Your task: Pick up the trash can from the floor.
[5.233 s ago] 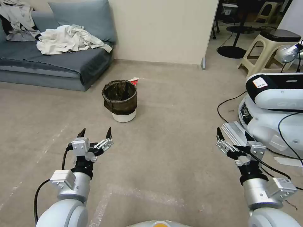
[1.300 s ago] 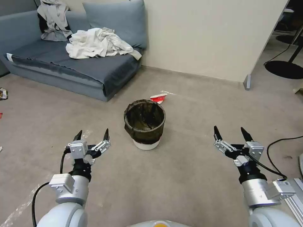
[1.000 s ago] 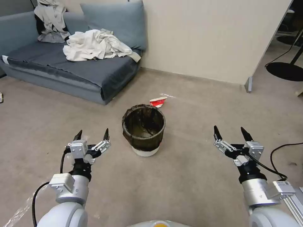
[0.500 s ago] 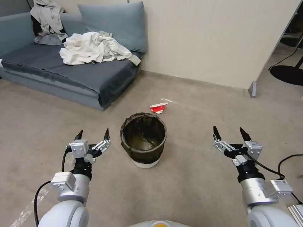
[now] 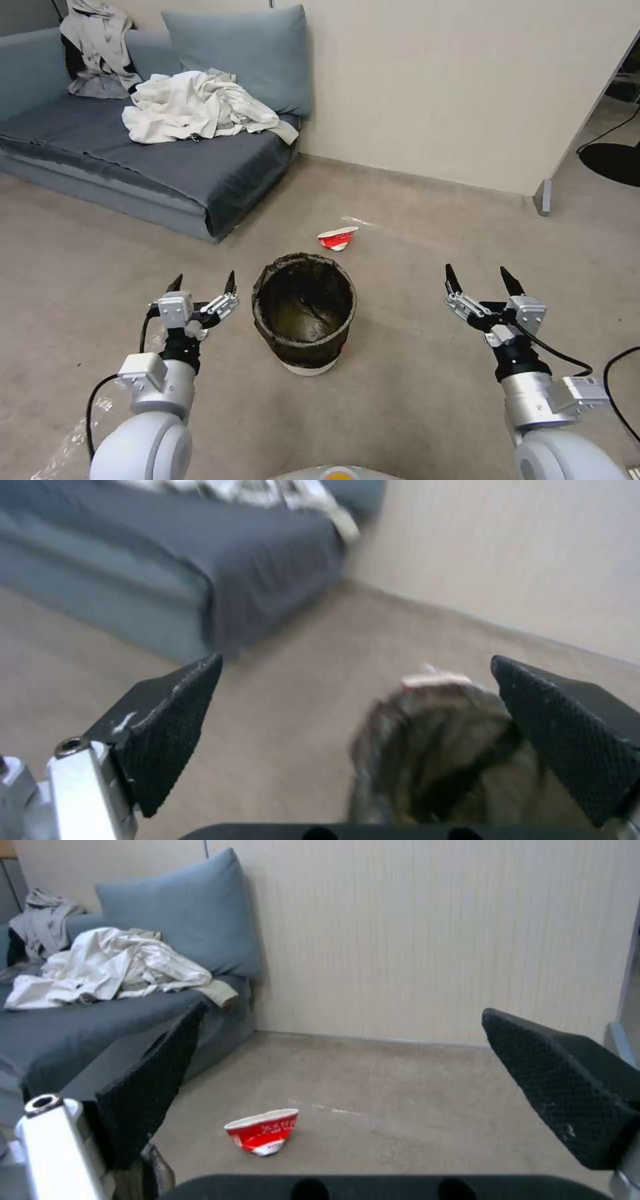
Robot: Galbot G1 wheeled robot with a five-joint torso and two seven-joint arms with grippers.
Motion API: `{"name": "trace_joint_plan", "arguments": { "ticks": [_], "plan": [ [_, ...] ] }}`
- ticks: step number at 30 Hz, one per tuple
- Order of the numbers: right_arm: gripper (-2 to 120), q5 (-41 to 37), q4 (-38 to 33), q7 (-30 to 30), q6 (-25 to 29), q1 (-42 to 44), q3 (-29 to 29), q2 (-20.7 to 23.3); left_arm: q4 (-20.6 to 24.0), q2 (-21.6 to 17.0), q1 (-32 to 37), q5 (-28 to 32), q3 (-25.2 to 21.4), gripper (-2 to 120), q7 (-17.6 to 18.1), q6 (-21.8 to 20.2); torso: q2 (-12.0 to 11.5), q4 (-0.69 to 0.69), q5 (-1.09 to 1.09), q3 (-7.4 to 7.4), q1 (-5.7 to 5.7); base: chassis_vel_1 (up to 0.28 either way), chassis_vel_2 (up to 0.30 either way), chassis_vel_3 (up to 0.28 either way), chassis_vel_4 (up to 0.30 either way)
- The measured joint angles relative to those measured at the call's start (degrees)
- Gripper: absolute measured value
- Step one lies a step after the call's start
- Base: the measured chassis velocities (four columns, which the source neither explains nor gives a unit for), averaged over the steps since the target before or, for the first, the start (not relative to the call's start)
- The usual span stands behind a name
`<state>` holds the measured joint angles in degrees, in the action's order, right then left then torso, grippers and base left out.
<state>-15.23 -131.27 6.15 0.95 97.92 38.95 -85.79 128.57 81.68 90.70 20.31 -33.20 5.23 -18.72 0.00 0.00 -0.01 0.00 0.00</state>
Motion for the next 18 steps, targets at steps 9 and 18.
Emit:
{"name": "trace_joint_plan", "arguments": {
  "ticks": [9, 18],
  "plan": [
    [100, -0.6, 0.3, 0.3, 0.6, 0.7, 1.7, 0.3, -8.7, -6.2, -10.4, 7.5, 7.1, 100, 5.5, -8.3, 0.0, -0.01, 0.0, 0.0, 0.0, 0.0, 0.0, 0.0, 0.0],
    [100, -0.5, 0.1, 1.3, 1.1, 2.0, 3.1, -1.4, -14.8, -8.0, -18.2, 9.4, 11.7, 100, 9.5, -11.3, 0.0, -0.01, 0.01, 0.01, 0.0, 0.0, 0.0, 0.0, 0.0]
  ]
}}
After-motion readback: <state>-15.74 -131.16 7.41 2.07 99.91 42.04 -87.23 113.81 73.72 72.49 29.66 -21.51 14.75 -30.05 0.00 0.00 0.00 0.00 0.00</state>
